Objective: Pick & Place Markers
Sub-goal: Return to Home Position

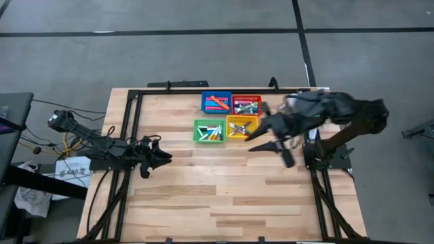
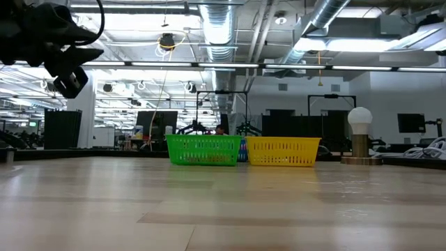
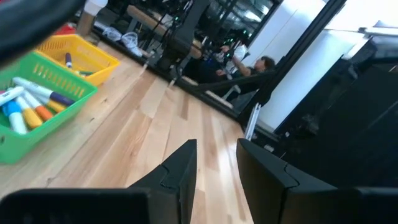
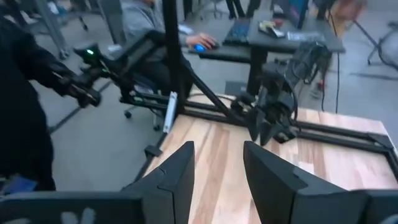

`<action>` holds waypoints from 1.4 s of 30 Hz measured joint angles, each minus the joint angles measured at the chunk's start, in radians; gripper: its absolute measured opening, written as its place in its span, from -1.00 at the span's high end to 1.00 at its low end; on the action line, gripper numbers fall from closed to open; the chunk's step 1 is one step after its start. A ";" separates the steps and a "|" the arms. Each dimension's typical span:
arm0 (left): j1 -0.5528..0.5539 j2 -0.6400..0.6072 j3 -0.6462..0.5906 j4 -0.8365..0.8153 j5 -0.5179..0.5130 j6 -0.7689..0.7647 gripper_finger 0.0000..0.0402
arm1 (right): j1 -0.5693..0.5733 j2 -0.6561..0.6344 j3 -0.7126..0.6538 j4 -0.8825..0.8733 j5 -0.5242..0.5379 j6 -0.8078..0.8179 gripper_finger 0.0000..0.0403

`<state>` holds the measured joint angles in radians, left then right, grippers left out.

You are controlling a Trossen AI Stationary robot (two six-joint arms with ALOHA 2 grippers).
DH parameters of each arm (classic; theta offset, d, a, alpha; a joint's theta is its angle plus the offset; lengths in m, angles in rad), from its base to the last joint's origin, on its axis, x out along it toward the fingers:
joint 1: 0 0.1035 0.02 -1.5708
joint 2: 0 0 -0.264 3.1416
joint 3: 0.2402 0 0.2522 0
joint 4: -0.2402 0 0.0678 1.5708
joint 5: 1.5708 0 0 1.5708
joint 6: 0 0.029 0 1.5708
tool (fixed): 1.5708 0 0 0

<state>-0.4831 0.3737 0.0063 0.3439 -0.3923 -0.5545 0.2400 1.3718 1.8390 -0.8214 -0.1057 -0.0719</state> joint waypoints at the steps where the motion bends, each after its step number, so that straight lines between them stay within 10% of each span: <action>1: 0.000 0.003 0.000 -0.006 0.000 0.000 0.44 | 0.007 -0.032 -0.029 0.012 0.000 0.001 0.36; 20: 0.000 0.030 0.000 0.009 0.000 0.000 0.44 | 0.030 -0.764 -1.436 1.259 0.001 0.185 0.36; 29: 0.000 0.025 0.000 0.163 0.053 0.117 0.44 | 0.042 -0.963 -1.801 1.607 0.001 0.292 0.36; 42: 0.000 -0.014 0.000 0.246 0.085 0.216 0.44 | 0.059 -1.247 -1.830 1.133 0.008 0.316 0.36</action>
<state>-0.4835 0.3599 0.0063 0.5901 -0.3073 -0.3382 0.2993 0.1246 0.0090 0.3120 -0.0982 0.2445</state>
